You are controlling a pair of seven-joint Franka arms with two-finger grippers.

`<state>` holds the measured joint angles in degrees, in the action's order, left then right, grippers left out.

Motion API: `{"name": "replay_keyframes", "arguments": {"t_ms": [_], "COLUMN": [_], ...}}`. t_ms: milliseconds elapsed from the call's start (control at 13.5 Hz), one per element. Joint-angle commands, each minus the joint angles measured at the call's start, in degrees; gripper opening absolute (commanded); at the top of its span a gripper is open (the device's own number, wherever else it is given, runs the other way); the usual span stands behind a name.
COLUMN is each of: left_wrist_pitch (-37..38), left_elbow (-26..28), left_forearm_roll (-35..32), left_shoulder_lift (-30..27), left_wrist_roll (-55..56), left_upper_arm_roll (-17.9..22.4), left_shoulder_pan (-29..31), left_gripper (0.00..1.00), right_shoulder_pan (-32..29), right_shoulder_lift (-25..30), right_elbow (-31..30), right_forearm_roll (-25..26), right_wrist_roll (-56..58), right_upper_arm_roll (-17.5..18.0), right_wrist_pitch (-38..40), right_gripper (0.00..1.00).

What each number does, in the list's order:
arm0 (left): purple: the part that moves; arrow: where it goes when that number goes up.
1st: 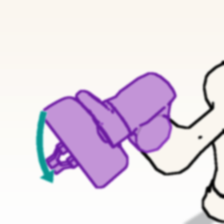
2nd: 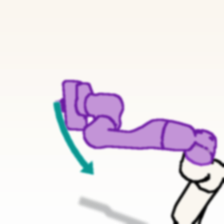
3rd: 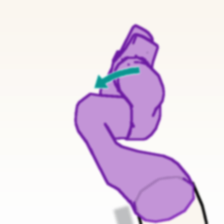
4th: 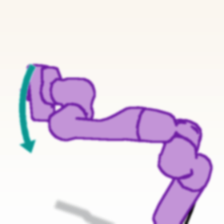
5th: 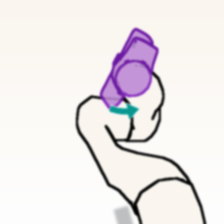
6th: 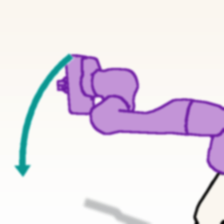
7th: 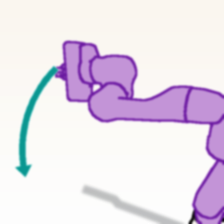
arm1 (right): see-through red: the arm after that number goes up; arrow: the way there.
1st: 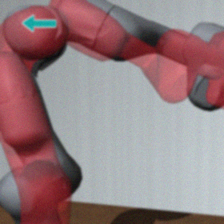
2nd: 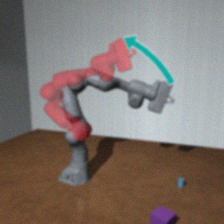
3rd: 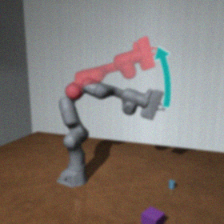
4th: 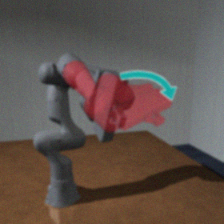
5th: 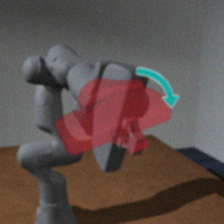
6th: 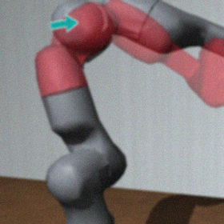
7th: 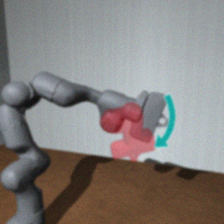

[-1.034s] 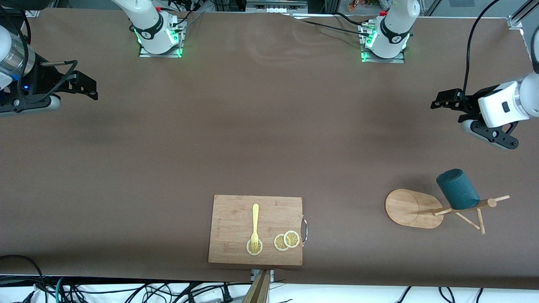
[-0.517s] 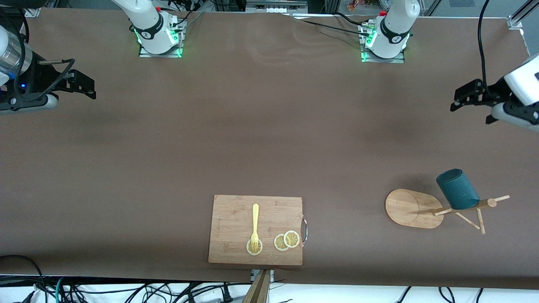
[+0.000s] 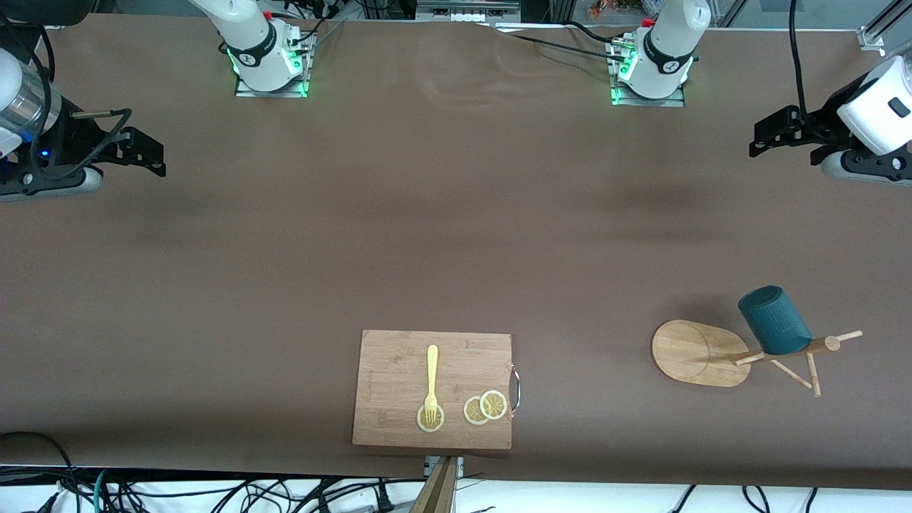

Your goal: Pass cup and hang on rack

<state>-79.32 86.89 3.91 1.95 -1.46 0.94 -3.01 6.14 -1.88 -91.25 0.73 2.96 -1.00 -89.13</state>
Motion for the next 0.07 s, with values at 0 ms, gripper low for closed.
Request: {"name": "replay_keyframes", "arguments": {"t_ms": [0], "left_wrist_pitch": [2.15], "left_elbow": [-3.91], "left_forearm_roll": [-1.89], "left_shoulder_lift": [2.79], "left_wrist_roll": [0.67], "left_upper_arm_roll": [0.02], "left_shoulder_pan": [-0.42], "left_gripper": [1.0], "right_shoulder_pan": [-0.16], "right_shoulder_lift": [1.08], "right_elbow": [-1.47], "right_forearm_roll": [-0.47], "right_wrist_roll": [0.73], "right_upper_arm_roll": [0.21], "right_wrist_pitch": [-0.34], "right_gripper": [1.0]}}
